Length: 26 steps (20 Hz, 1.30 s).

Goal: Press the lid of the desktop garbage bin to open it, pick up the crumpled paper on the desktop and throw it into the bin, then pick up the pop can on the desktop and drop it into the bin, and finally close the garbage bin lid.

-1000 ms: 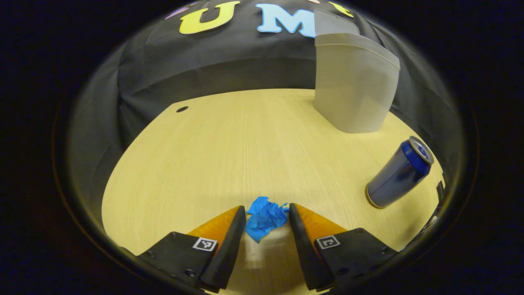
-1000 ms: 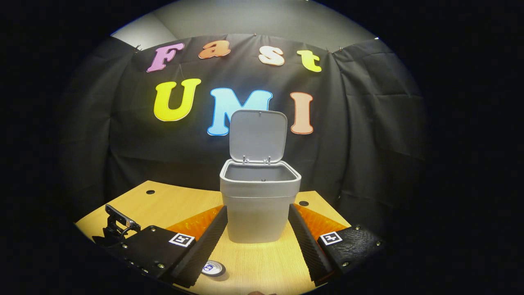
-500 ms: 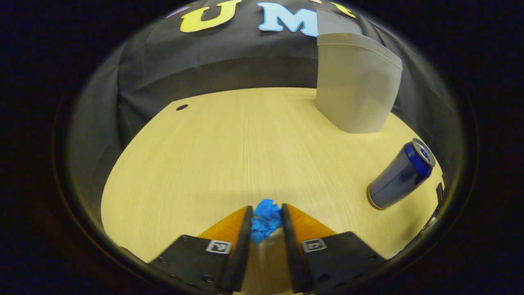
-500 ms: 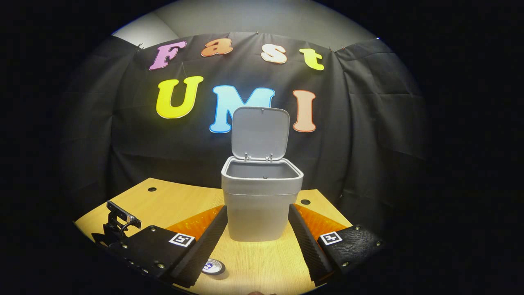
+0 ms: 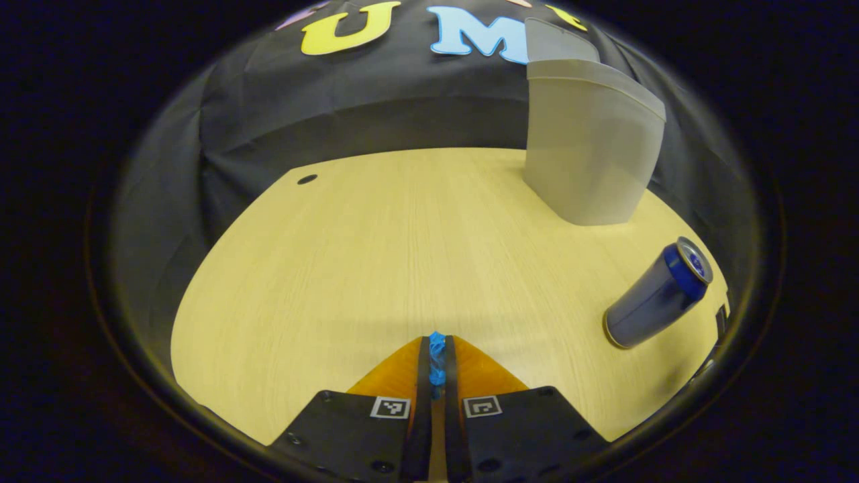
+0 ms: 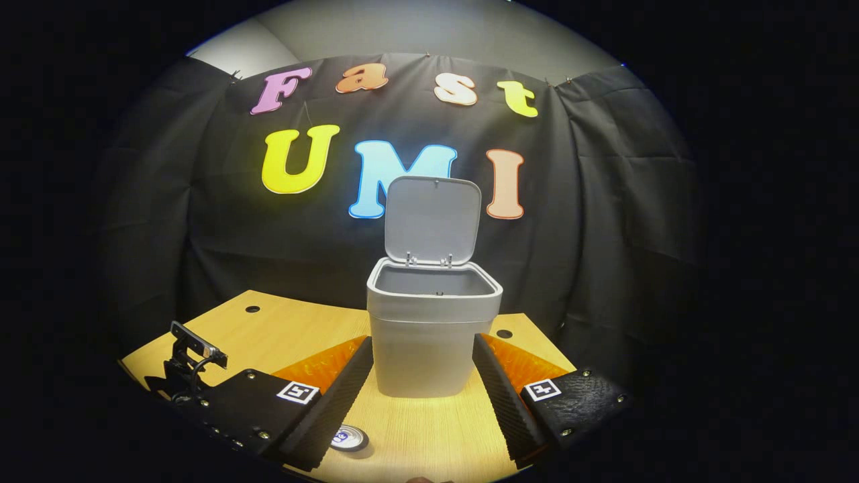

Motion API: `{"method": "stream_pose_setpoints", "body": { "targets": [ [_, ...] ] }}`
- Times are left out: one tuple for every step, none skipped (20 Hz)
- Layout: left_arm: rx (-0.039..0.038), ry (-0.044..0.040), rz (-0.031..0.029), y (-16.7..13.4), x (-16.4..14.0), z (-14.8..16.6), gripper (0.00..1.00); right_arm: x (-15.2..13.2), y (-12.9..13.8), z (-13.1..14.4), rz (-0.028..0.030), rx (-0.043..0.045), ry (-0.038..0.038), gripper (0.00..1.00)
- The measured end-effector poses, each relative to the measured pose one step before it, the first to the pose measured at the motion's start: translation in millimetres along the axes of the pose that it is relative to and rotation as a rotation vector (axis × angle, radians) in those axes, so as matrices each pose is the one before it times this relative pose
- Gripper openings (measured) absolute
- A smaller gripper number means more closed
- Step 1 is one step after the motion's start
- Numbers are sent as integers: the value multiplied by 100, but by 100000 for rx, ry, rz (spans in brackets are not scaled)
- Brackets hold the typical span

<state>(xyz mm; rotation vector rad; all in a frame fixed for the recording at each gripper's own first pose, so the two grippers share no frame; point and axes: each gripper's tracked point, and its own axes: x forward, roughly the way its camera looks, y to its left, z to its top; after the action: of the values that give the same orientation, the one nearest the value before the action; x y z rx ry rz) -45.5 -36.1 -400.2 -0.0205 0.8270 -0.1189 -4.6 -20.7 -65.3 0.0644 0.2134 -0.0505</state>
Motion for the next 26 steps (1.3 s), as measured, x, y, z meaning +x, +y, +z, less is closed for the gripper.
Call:
{"method": "stream_pose_setpoints", "body": {
  "targets": [
    [-173,-110,467,60,-101,-30,15,45,-174,-132,-448,97,-35,96],
    [-608,-292,-158,-38,-230,95,15,35,-74,-32,-23,731,51,96],
    [-583,-611,-325,-112,-257,164,15,20,-84,-33,-53,928,-150,96],
    [-198,-762,-504,-130,-212,304,15,-95,-158,53,-253,666,-164,96],
    [224,-663,-333,-116,-192,262,15,-48,-148,-13,-390,377,-197,96],
    [334,-1024,-570,-196,-212,418,15,18,-110,27,-201,236,-74,96],
    [471,-1099,-187,-93,-151,529,15,0,-77,-125,-139,97,-106,96],
    [270,-1192,-357,-194,-251,610,15,-49,-120,62,-205,-21,-185,96],
    [21,-1290,-424,-161,-280,763,15,-27,-130,-101,-174,124,-176,96],
    [-120,-1412,-380,-163,-276,759,15,-20,-113,20,-124,367,-205,96],
    [-295,-2069,-540,-252,-320,964,15,-34,-80,-24,-196,489,-89,96],
    [-225,-1934,-550,-281,-253,964,15,2,-103,34,-119,514,-10,96],
    [-131,-1596,-438,-243,-206,889,14,37,-85,-110,-110,361,71,96],
    [-167,-2124,-607,-281,-231,1157,14,-9,-154,-21,-213,194,1,96],
    [41,-2356,-785,-366,-255,1319,14,-61,-173,-26,-197,142,-90,96],
    [265,-2346,-563,-350,-107,1225,14,41,-108,74,-127,130,27,96],
    [183,-2033,-755,-359,-150,1118,14,8,-153,97,-28,177,-240,96],
    [438,-2360,-826,-450,-108,1382,14,45,-129,161,-103,76,-355,96],
    [477,-2158,-916,-351,58,1220,14,101,-68,42,-72,-45,-37,96],
    [570,-1908,-740,-341,53,1058,14,63,-178,177,-418,96,-441,96],
    [461,-1836,-1165,-421,75,1076,15,-78,-188,111,-277,268,-474,96],
    [330,-1911,-1141,-505,81,977,14,69,-84,204,-60,222,-389,96],
    [345,-1798,-1361,-498,135,1038,14,53,-155,-108,-388,-96,-269,96],
    [405,-1685,-1417,-526,113,1016,14,54,-123,-32,-279,-169,68,96],
    [456,-2002,-1305,-484,130,1161,14,34,-136,-55,-223,-2,-80,96],
    [508,-1961,-1039,-484,187,1022,14,-36,-170,42,-234,171,-95,96]
  ]
}}
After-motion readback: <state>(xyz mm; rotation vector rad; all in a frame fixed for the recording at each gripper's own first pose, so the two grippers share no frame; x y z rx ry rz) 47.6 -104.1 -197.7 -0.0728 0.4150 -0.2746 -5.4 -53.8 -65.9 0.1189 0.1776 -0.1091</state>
